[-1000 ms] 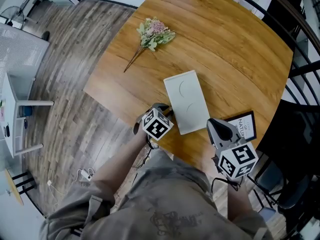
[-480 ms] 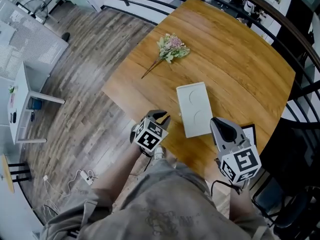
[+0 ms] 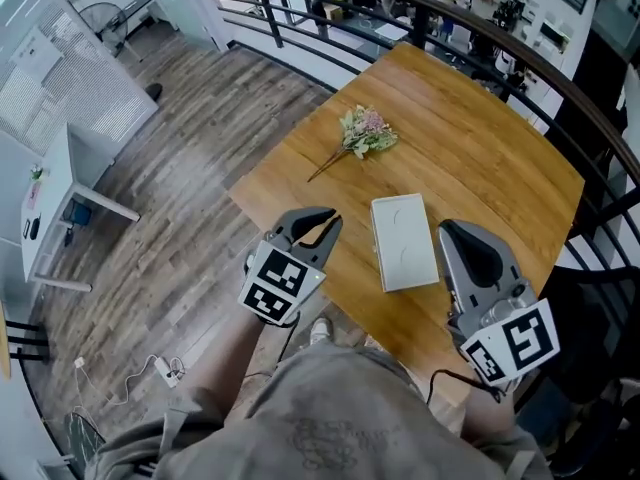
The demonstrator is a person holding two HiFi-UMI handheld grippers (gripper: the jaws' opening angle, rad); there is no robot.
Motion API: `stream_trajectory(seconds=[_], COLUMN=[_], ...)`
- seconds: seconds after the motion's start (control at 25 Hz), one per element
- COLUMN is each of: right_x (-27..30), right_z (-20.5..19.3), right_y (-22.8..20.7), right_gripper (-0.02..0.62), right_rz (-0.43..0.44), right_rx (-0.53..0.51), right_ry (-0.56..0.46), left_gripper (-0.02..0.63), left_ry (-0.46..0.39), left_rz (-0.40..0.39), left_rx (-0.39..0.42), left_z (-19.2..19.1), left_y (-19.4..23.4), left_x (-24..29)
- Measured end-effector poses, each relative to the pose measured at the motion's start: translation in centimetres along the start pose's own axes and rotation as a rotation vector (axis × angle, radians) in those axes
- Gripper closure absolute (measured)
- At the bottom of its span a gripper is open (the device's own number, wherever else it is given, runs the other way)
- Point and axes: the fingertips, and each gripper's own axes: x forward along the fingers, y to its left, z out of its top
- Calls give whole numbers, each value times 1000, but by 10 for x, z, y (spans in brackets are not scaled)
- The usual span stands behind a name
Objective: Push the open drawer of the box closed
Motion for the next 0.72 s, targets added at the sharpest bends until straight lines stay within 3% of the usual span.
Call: stream_trajectory(seconds=[0.24, 0.48, 0.72], right_x=[-14, -35, -47], right_z=[68, 109, 114], right_y=[19, 26, 27], right_gripper=[557, 557, 558], right_rz=[7, -46, -85], right_rx=[-43, -92, -90], right_ry=[-136, -245, -281], left_gripper=[566, 569, 569], left_ry=[-205, -396, -448], left_rz=[55, 55, 61], left_rx=[103, 125, 108], left_z=[81, 140, 153], left_y=[10, 9, 11], left_x=[-57, -109, -136])
